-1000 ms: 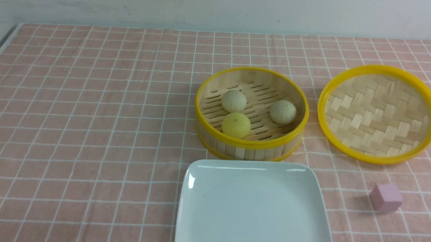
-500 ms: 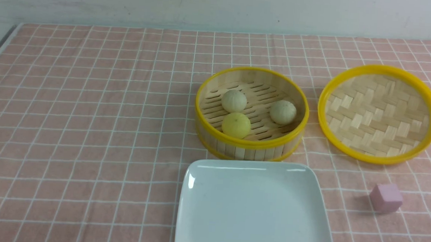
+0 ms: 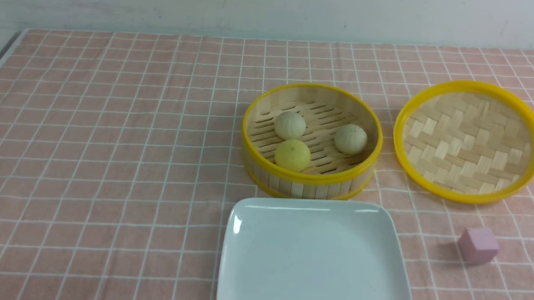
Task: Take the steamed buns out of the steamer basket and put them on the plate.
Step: Use the right arm to grab the steamed stuffed bun that is closest to it
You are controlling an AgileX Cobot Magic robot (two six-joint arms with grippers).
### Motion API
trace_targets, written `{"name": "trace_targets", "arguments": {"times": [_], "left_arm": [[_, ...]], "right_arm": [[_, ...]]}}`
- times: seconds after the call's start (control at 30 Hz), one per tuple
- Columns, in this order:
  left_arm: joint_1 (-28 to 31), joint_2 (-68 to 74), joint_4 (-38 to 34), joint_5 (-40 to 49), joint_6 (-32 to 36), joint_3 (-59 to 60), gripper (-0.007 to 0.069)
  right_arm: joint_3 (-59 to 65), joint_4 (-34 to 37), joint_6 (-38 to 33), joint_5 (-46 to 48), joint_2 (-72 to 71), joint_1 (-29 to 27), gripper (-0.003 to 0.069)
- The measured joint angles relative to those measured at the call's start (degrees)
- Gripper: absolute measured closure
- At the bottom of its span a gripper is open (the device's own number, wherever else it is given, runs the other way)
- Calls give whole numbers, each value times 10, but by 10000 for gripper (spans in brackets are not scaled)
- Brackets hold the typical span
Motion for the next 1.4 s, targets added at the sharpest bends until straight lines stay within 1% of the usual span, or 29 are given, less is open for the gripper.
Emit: {"name": "trace_targets", "arguments": {"times": [0.17,0.3,0.4,0.47,0.73,0.87,1.03,1.07,1.17,1.3,1.37,1.4], "left_arm": [[0,0,0,0,0,0,351],[0,0,0,0,0,0,351],[0,0,0,0,0,0,351],[0,0,0,0,0,0,351],[0,0,0,0,0,0,351],[0,0,3,0,0,0,351],[0,0,13,-13,0,1,351],[0,0,5,-26,-2,3,351],[0,0,-50,-80,-16,3,351],[0,0,-146,-156,-48,3,351],[0,0,-178,-181,-54,3,351],[0,0,-180,-184,-55,3,351]], "right_arm": [[0,4,0,-9,0,0,217],[0,10,0,-62,0,0,217],[0,19,0,-70,0,0,217],[0,29,0,-59,0,0,217],[0,33,0,-6,34,0,217],[0,33,-1,4,54,0,217],[0,33,-22,4,70,0,217],[0,33,-31,6,72,0,217],[0,35,-35,7,74,0,217],[0,35,-36,15,74,0,217],[0,35,-36,18,74,0,217],[0,35,-37,19,74,0,217]]}}
